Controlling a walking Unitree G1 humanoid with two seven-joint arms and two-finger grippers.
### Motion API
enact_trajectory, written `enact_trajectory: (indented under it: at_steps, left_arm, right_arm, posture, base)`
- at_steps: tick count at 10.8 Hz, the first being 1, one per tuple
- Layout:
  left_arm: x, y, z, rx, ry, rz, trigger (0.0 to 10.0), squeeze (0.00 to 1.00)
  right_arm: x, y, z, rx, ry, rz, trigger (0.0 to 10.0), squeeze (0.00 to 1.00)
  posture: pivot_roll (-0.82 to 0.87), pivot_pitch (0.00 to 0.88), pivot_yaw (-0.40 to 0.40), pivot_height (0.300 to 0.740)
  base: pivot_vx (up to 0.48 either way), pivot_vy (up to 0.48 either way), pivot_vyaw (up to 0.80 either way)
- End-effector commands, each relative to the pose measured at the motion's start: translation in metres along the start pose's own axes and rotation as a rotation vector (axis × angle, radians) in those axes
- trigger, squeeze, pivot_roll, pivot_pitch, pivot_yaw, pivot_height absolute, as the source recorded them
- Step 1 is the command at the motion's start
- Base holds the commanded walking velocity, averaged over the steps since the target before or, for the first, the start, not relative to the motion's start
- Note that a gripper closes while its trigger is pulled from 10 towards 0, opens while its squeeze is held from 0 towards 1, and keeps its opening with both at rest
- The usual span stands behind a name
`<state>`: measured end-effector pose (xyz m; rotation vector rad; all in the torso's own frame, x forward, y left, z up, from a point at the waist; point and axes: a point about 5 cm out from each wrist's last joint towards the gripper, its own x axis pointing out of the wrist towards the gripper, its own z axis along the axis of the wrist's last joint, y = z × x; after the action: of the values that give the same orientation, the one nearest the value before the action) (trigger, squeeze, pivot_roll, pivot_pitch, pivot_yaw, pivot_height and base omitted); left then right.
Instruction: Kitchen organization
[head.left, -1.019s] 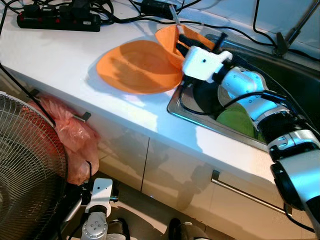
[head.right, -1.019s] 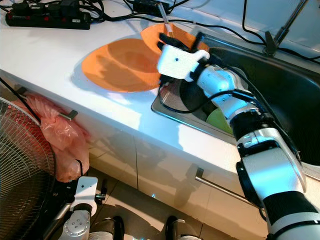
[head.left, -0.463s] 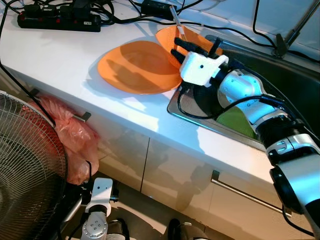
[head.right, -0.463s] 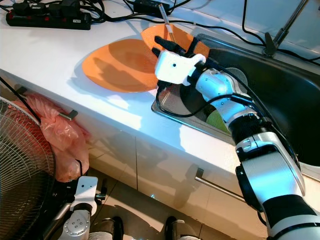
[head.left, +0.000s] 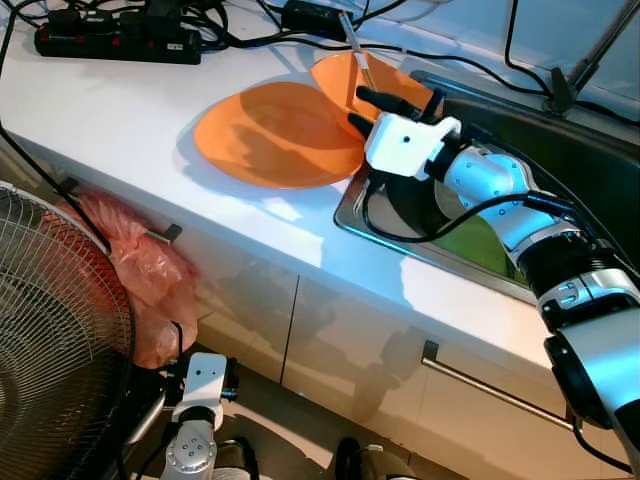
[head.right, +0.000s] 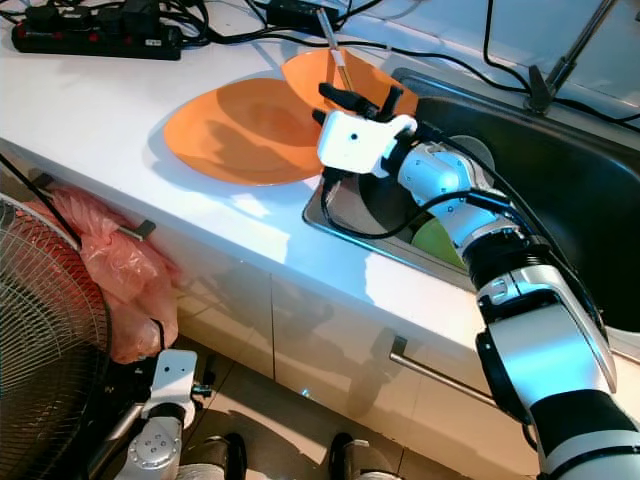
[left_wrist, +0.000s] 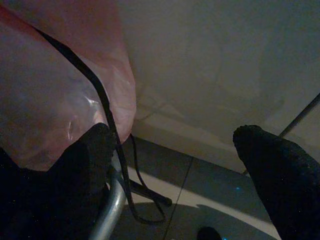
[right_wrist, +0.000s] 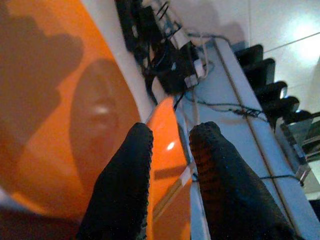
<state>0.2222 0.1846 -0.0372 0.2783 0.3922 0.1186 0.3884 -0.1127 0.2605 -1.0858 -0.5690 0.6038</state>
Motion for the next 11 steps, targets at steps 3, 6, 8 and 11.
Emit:
enact_trajectory:
  at_steps: [3,6,8,11]
  left_arm:
    - [-0.0033,-0.0051,-0.0060,0.001,0.032,-0.024,10.0,0.00]
    - [-0.0037,-0.0048,-0.0071,0.001,0.037,-0.023,10.0,0.00]
    - [-0.0037,-0.0048,-0.0068,-0.001,0.035,-0.021,10.0,0.00]
    - [-0.0038,-0.0058,-0.0067,-0.002,0.036,-0.023,10.0,0.00]
  right_arm:
    - [-0.0052,0.0066,-0.0124,-0.062,0.076,0.069,10.0,0.00]
    - [-0.0022,0.0056,-0.0107,-0.057,0.072,0.066,10.0,0.00]
    - [-0.0003,0.0033,-0.0077,-0.054,0.055,0.046,10.0,0.00]
    - [0.0003,0.0013,-0.0090,-0.051,0.070,0.038,10.0,0.00]
  posture:
    - [0.05,0.152,-0.100,0.740]
    - [0.05,0.161,-0.103,0.740]
    - [0.05,0.161,-0.103,0.740]
    - [0.05,0.164,-0.107,0.740]
  base:
    - [0.000,0.000,0.00]
    - [0.000,0.000,0.00]
    - [0.000,0.000,0.00]
    - [0.000,0.000,0.00]
